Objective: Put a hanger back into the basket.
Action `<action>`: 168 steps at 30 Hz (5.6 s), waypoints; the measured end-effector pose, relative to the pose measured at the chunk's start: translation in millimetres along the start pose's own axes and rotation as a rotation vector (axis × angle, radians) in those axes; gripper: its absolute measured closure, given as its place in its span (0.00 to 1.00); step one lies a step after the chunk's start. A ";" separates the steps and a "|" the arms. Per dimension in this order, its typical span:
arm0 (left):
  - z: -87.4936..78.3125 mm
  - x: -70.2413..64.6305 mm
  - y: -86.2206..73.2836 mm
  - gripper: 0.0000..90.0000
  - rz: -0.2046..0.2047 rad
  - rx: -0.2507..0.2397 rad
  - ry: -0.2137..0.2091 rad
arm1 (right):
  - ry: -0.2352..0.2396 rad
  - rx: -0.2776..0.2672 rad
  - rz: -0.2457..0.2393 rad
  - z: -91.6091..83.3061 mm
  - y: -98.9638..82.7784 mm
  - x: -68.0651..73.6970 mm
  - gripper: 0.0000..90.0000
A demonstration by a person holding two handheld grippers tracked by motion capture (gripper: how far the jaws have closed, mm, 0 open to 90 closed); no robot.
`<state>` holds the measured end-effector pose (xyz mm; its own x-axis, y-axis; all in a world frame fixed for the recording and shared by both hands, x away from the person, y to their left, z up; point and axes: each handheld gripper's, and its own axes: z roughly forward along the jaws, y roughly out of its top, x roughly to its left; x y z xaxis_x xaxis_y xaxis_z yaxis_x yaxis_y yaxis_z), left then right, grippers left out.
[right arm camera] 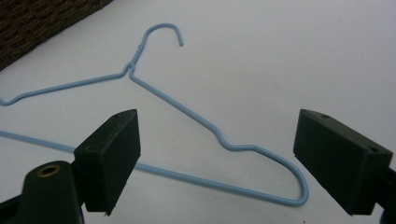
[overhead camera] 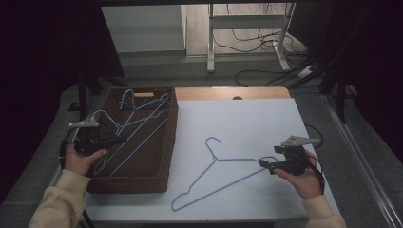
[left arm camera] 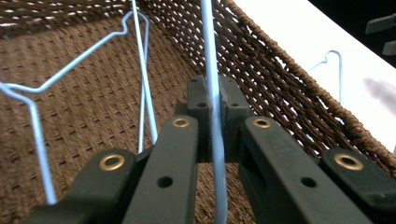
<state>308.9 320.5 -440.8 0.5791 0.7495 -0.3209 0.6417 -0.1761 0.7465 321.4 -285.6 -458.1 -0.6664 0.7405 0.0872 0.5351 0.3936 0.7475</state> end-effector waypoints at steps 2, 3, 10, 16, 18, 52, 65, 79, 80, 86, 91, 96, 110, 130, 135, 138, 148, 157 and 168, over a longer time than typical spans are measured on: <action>4.3 1.0 0.6 0.95 -0.002 0.016 -0.006 | -0.001 -0.001 0.002 -0.4 -0.1 -0.3 0.16; 6.0 1.7 0.9 0.95 -0.006 0.017 -0.011 | -0.001 -0.001 0.002 -0.7 -0.2 -0.7 0.16; 19.2 6.8 -0.6 0.95 -0.026 0.094 0.041 | 0.000 -0.001 0.000 -0.8 -0.6 -1.5 0.16; 20.0 17.3 -2.3 0.92 -0.155 0.130 0.202 | 0.002 0.004 0.000 -0.3 -0.5 -1.0 0.16; 19.3 19.2 -2.7 0.81 -0.172 0.127 0.246 | 0.002 0.002 -0.001 -0.5 -0.4 -0.9 0.16; 43.9 -131.9 12.7 0.31 0.229 0.011 -0.028 | 0.020 -0.005 -0.027 -0.5 4.7 10.5 0.15; 46.6 -131.9 9.7 0.30 0.232 0.024 -0.023 | -0.005 -0.001 -0.017 2.5 7.1 16.0 0.12; 53.8 -134.3 8.6 0.31 0.235 0.048 -0.031 | -0.005 0.048 0.018 12.1 6.3 19.3 0.17; 53.9 -134.5 8.7 0.31 0.236 0.049 -0.032 | 0.001 0.055 0.010 14.0 6.2 20.1 0.19; 53.7 -134.8 8.4 0.31 0.241 0.051 -0.034 | 0.042 0.083 -0.010 24.7 7.8 30.3 0.34; 54.1 -135.6 7.0 0.32 0.242 0.054 -0.036 | 0.106 0.148 -0.066 43.5 12.3 52.8 0.61; 54.4 -138.0 6.7 0.32 0.250 0.055 -0.039 | 0.167 0.214 -0.121 64.0 16.3 76.0 0.82; 54.7 -139.5 6.6 0.32 0.251 0.053 -0.040 | 0.236 0.371 -0.230 99.6 11.5 112.9 1.00; 53.4 -140.6 7.1 0.32 0.255 0.048 -0.039 | 0.087 0.362 -0.118 82.3 13.0 54.9 1.00; 53.5 -140.7 7.4 0.32 0.259 0.050 -0.041 | 0.003 0.408 -0.069 74.8 9.3 27.3 1.00; 54.2 -139.7 6.9 0.32 0.256 0.054 -0.040 | 0.001 0.424 -0.030 65.2 0.8 18.0 1.00; 53.2 -141.6 8.1 0.32 0.261 0.048 -0.042 | -0.013 0.506 -0.024 23.7 -30.7 40.2 1.00; 54.6 -142.2 11.0 0.32 0.268 0.044 -0.050 | 0.066 0.396 -0.160 70.0 35.5 53.2 1.00; 50.5 -140.3 8.8 0.32 0.262 0.036 -0.048 | 0.025 0.427 -0.204 167.7 85.5 38.3 1.00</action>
<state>258.7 181.5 -418.7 0.7501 0.6448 -0.1473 0.4838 -0.3831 0.7869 428.7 -132.2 -501.2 -0.7893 0.6139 -0.0136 0.5543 0.7219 0.4142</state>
